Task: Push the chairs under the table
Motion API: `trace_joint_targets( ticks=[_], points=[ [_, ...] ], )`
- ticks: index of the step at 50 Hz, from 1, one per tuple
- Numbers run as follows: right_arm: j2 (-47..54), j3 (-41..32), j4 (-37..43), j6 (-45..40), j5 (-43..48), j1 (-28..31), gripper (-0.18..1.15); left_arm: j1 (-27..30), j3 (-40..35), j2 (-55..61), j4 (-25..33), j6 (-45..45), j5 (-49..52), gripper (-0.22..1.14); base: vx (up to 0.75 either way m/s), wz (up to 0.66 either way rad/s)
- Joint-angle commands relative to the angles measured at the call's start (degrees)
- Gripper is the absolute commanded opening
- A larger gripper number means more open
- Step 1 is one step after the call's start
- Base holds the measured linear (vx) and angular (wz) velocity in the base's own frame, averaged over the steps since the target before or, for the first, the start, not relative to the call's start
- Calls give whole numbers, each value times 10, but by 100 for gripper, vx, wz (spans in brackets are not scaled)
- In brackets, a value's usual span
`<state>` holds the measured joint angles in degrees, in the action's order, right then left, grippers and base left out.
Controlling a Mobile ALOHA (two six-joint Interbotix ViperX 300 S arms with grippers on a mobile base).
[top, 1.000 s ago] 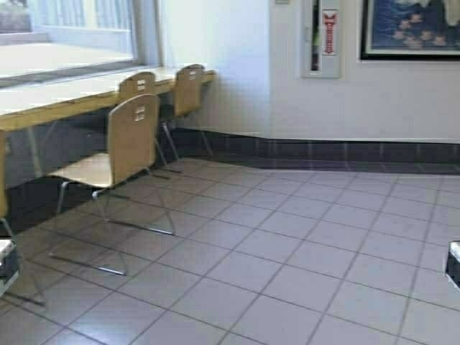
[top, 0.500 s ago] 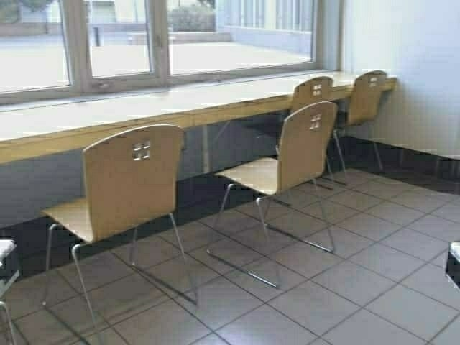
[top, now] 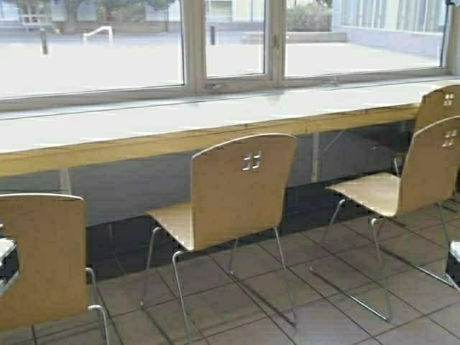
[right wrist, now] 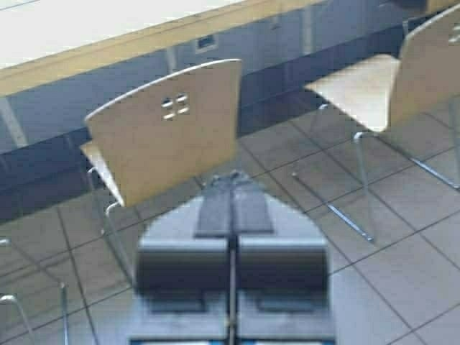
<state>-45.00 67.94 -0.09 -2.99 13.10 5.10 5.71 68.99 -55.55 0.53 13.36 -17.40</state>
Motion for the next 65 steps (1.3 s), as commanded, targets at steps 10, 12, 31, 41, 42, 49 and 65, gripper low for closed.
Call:
trace_joint_targets(
  ticks=[10, 12, 31, 41, 42, 49, 65],
  points=[
    [57, -20, 0, -1, -3, 1, 5, 0, -8, 35, 1, 9, -4, 3, 24, 35],
    [66, -23, 0, -2, -3, 1, 5, 0, -10, 44, 1, 12, -4, 3, 22, 38],
    [88, -31, 6, -38, -41, 51, 5, -1, -5, 113, 1, 135, 1, 3, 22, 43],
    [147, -51, 58, -40, -54, 129, 5, -1, -6, 168, 1, 185, 2, 3, 19, 40],
    [157, -56, 70, -40, -54, 140, 5, 0, -6, 173, 1, 192, 2, 3, 15, 33],
    [270, -122, 145, -38, -55, 206, 5, 0, -9, 214, 1, 228, 3, 3, 13, 24],
    [499, -256, 284, -40, -49, 261, 5, -54, -30, 279, 13, 275, 76, 4, 9, 9]
  ],
)
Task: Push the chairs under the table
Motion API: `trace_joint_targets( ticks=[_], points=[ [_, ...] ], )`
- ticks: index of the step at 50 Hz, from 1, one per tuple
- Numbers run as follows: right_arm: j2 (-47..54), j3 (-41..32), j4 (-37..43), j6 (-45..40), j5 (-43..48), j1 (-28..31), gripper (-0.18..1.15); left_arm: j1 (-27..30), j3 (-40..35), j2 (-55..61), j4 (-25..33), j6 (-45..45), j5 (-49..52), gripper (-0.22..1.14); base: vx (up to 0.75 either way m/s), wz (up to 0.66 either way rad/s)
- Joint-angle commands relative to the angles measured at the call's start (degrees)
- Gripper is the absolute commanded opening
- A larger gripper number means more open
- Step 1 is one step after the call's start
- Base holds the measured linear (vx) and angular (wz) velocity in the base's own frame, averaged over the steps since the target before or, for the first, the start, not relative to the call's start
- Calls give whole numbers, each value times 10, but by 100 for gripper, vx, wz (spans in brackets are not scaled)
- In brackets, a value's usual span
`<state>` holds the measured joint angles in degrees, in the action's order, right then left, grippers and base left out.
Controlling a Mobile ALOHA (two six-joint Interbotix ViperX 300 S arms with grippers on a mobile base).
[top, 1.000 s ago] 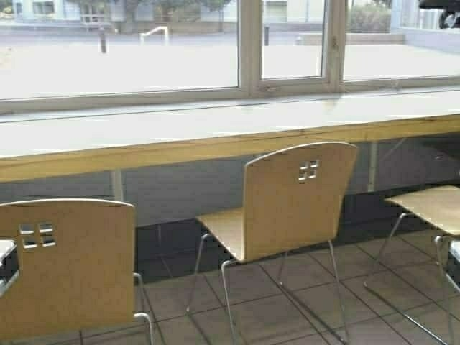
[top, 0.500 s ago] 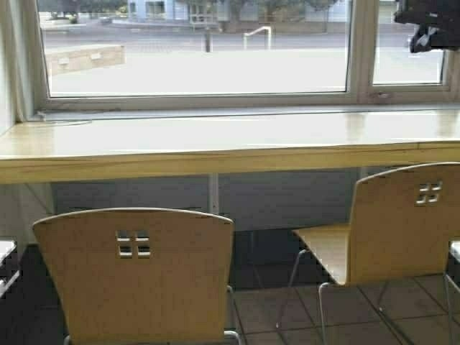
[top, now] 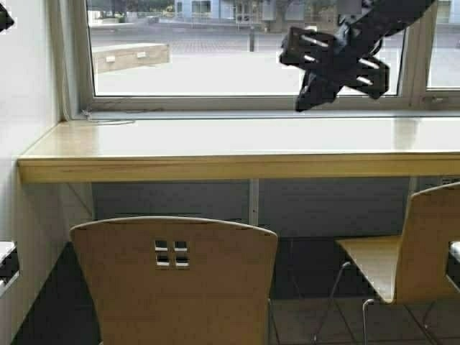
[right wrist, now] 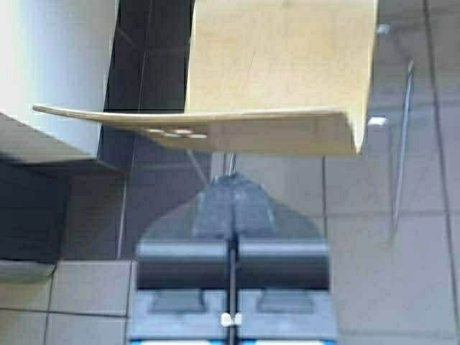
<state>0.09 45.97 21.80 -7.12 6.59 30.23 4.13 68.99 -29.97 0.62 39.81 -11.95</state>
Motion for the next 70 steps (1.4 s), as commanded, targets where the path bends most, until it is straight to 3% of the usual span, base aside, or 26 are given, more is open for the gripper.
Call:
trace_joint_targets(
  ticks=[1, 18, 26, 35, 41, 50, 54, 70],
  points=[
    [59, -40, 76, 1, 20, 11, 5, -48, -39, 34, 20, 14, 19, 4, 7, 4],
    [214, -158, 307, 1, -3, 12, 6, -195, -255, 367, 190, 33, 1, 4, 3, 5],
    [256, -187, 434, 4, -32, 15, 6, -243, -317, 477, 269, 37, 1, 4, 3, 7],
    [300, -237, 462, 5, -32, 16, 13, -250, -346, 542, 338, 40, 2, 7, 2, 2],
    [335, -281, 476, 3, -40, 16, 33, -250, -359, 569, 372, 40, 8, 26, 1, 0],
    [382, -333, 541, 4, -88, 12, 84, -250, -385, 604, 393, 40, 8, 81, 2, 1],
    [392, -338, 564, 2, -95, 12, 96, -250, -406, 624, 402, 41, 14, 103, 2, 2],
    [417, -322, 675, 4, -95, -1, 96, -236, -463, 675, 442, 40, 54, 102, 2, 1]
  ],
)
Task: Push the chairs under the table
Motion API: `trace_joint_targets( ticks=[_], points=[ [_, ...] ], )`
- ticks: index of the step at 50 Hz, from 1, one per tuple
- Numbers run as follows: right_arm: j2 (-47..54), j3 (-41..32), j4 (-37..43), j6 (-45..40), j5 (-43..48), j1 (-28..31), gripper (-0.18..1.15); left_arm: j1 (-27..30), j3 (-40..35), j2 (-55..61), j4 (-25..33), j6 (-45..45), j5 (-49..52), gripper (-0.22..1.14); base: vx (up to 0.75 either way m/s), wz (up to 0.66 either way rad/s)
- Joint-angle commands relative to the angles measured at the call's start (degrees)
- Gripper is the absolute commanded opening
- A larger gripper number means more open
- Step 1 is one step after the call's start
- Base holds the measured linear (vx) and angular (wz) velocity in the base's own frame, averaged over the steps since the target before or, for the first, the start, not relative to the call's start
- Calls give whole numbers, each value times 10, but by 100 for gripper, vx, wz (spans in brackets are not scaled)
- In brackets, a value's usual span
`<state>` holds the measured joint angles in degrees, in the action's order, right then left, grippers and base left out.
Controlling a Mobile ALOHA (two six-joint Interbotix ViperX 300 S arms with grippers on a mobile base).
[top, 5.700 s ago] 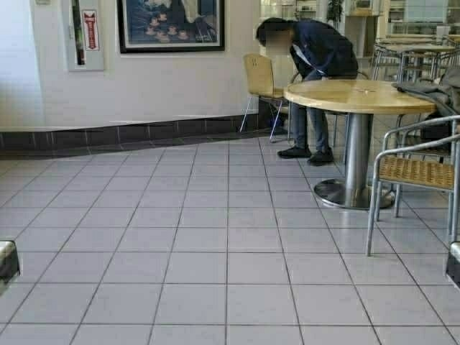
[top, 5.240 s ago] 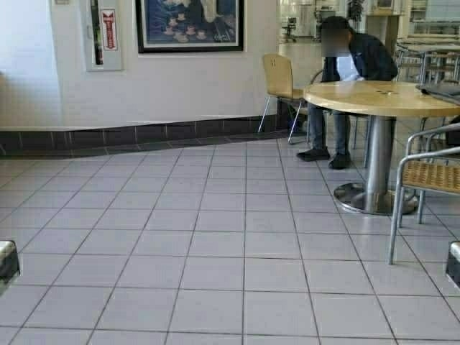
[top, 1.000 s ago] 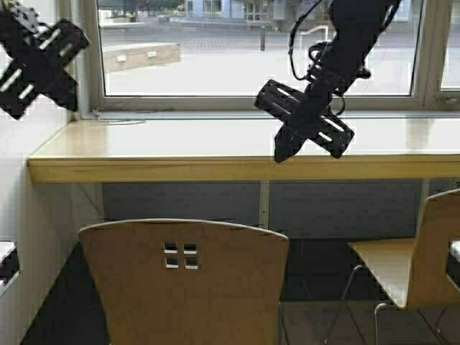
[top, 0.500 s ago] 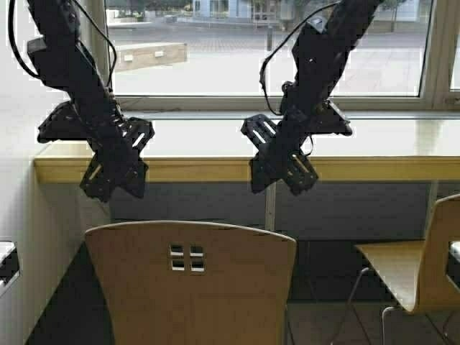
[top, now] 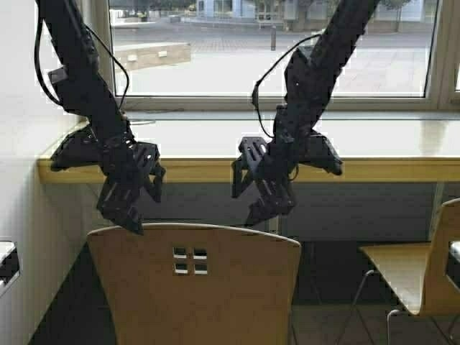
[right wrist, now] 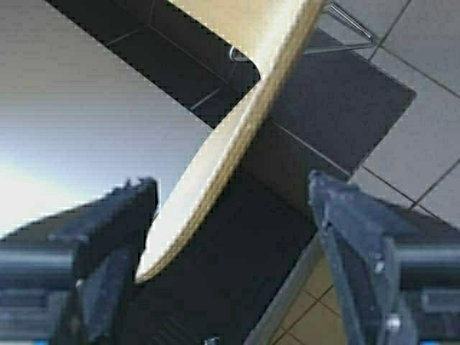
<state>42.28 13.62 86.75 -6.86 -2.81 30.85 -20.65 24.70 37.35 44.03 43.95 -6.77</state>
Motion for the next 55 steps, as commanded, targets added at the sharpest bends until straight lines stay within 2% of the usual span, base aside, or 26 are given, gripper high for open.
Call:
trace_joint_targets(
  ticks=[1, 9, 21, 45, 49, 53, 55],
  points=[
    [-4, 3, 28, 1, -1, -9, 96, 15, -22, 5, 10, -1, 3, 102, 2, 1],
    [17, -3, 35, 1, -1, -17, 96, 37, -33, 25, 37, -1, 4, 102, 2, 1],
    [58, -33, 36, 0, -3, -23, 96, 57, -62, 60, 40, -2, 4, 102, 2, 0],
    [149, -108, 34, 6, -13, -38, 92, 59, -155, 156, 43, -2, 10, 100, 2, 0],
    [160, -120, 33, 7, -19, -39, 83, 62, -156, 159, 42, -2, 9, 94, 3, -1],
    [165, -124, 33, 8, -21, -39, 58, 62, -154, 159, 42, -3, 9, 82, 4, -3],
    [165, -123, 33, 9, -21, -39, 43, 62, -152, 160, 42, -2, 9, 69, 5, -3]
  ],
)
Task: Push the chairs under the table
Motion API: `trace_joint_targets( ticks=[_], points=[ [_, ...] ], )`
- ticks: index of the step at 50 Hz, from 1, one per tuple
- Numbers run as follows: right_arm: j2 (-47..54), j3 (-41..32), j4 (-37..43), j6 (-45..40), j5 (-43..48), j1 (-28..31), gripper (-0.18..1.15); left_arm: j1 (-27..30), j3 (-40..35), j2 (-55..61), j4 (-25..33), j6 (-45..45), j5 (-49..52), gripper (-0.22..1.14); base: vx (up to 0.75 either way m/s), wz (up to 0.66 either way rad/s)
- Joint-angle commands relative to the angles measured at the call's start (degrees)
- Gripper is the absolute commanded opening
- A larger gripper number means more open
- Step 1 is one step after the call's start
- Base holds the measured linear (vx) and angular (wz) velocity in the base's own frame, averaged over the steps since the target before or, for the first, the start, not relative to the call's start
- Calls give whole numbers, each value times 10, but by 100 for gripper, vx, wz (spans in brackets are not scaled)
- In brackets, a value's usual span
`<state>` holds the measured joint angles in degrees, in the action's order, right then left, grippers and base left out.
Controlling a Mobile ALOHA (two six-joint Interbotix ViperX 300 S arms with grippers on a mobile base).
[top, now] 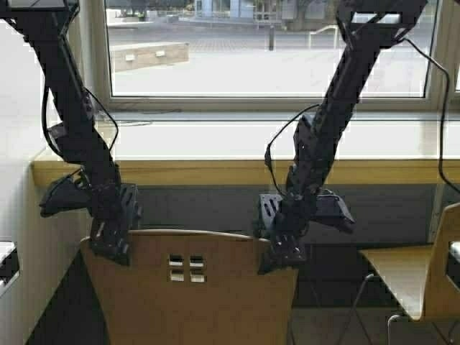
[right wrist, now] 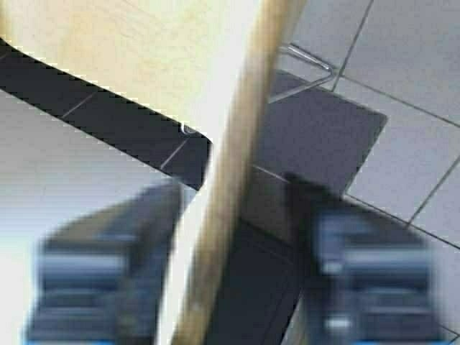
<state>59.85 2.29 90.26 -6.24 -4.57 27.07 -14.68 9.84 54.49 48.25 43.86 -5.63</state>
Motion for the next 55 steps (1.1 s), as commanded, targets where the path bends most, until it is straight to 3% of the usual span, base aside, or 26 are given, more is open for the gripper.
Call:
trace_joint_targets(
  ticks=[1, 7, 13, 55],
  points=[
    [-11, -10, -2, 3, -4, -1, 36, 3, -3, -11, 0, -1, -3, 63, 6, -4],
    [-11, -2, -2, 2, -3, -1, -1, 3, 0, -5, 1, -1, -1, 27, 7, -4],
    [-14, 4, -2, 2, -4, -1, 3, 3, 5, 2, 0, -1, 4, 3, 9, -4],
    [33, -42, -35, 17, -11, -8, 5, -4, 1, 10, 1, -1, 3, 6, 19, 1]
  ],
)
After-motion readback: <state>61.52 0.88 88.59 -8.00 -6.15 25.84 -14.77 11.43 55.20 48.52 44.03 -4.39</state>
